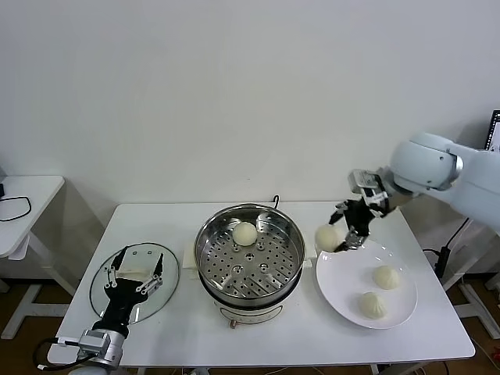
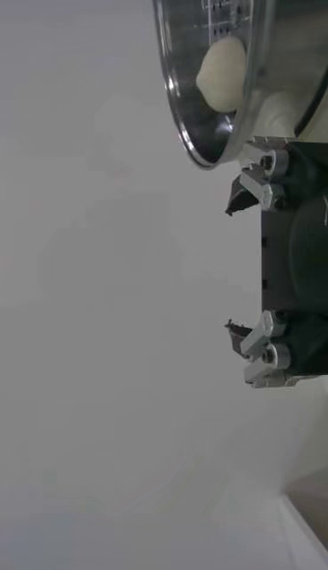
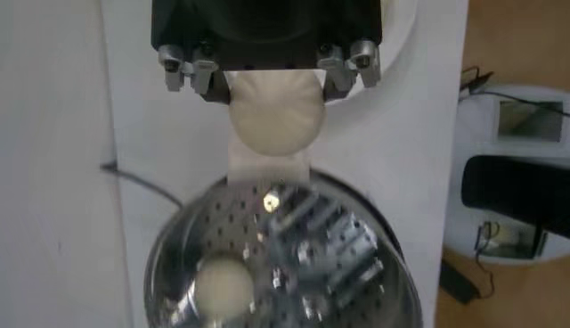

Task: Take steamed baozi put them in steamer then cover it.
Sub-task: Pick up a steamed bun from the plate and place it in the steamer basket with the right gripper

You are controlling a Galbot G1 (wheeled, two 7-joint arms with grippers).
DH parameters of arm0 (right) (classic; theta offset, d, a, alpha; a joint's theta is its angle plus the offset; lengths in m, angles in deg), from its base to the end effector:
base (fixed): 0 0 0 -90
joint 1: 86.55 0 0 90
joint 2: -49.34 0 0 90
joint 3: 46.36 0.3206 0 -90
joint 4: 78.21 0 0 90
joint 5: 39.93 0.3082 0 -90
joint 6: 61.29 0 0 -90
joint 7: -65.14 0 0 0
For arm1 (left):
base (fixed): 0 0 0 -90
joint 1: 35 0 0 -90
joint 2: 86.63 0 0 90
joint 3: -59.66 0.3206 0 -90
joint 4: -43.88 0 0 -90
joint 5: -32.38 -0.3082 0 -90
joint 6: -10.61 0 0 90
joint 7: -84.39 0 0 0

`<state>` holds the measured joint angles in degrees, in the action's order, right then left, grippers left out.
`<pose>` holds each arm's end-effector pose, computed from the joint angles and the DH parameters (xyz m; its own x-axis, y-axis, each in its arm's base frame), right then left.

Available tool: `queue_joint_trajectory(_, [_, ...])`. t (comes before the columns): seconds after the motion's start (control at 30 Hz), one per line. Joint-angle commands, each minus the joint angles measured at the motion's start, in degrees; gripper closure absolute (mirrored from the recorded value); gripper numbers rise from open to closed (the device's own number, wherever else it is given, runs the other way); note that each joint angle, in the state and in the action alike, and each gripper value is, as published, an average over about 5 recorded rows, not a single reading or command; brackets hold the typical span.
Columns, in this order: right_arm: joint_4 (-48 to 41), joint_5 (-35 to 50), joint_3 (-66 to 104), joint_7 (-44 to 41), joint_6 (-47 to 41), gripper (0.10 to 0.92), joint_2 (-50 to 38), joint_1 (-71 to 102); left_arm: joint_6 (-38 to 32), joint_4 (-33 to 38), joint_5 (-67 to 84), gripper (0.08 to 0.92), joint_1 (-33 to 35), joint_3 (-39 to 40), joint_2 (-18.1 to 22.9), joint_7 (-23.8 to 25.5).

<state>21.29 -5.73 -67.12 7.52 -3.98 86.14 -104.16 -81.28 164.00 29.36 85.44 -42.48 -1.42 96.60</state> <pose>0.4035 -0.0457 0.0150 -0.1686 -0.2899 0.9421 -0.9800 -0.0532 -0.1918 0.1433 0.0697 -0.2706 -0.9972 0.0750 0.0015 0.0733 0.9696 0.2335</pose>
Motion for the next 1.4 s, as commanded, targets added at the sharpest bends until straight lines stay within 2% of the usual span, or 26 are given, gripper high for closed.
queue_joint_trajectory(0.03, [0.8, 8.2, -0.1, 7.0, -9.7, 0.315, 16.7, -1.8, 0.1, 0.0, 0.4, 0.177, -0.1, -0.5, 0.1, 0.0])
queue_joint_trajectory(0.33, [-5.9, 5.8, 4.8, 10.0, -12.3, 0.313, 29.6, 7.6, 0.3, -0.3, 0.9, 0.177, -0.3, -1.9, 0.3, 0.1])
queue_joint_trajectory(0.73, [-17.3, -0.8, 5.8, 8.3, -12.3, 0.313, 38.0, 17.3, 0.2, -1.8, 1.0, 0.177, -0.8, -3.6, 0.0, 0.7])
queue_joint_trajectory(1.1, [-23.1, -5.1, 6.6, 7.1, -12.3, 0.311, 40.4, 20.9, 0.0, -2.8, 1.2, 0.177, -1.1, -4.6, 0.0, 1.3])
queue_joint_trajectory(1.27, [-21.6, -5.0, 7.5, 6.5, -12.2, 0.237, 39.0, 20.5, 0.1, -2.7, 1.2, 0.177, -1.2, -4.8, -0.1, 1.3])
queue_joint_trajectory(1.4, [-17.4, -3.7, 9.1, 5.6, -11.7, 0.205, 33.9, 18.1, 0.2, -2.6, 1.1, 0.177, -1.2, -4.6, -0.1, 1.2])
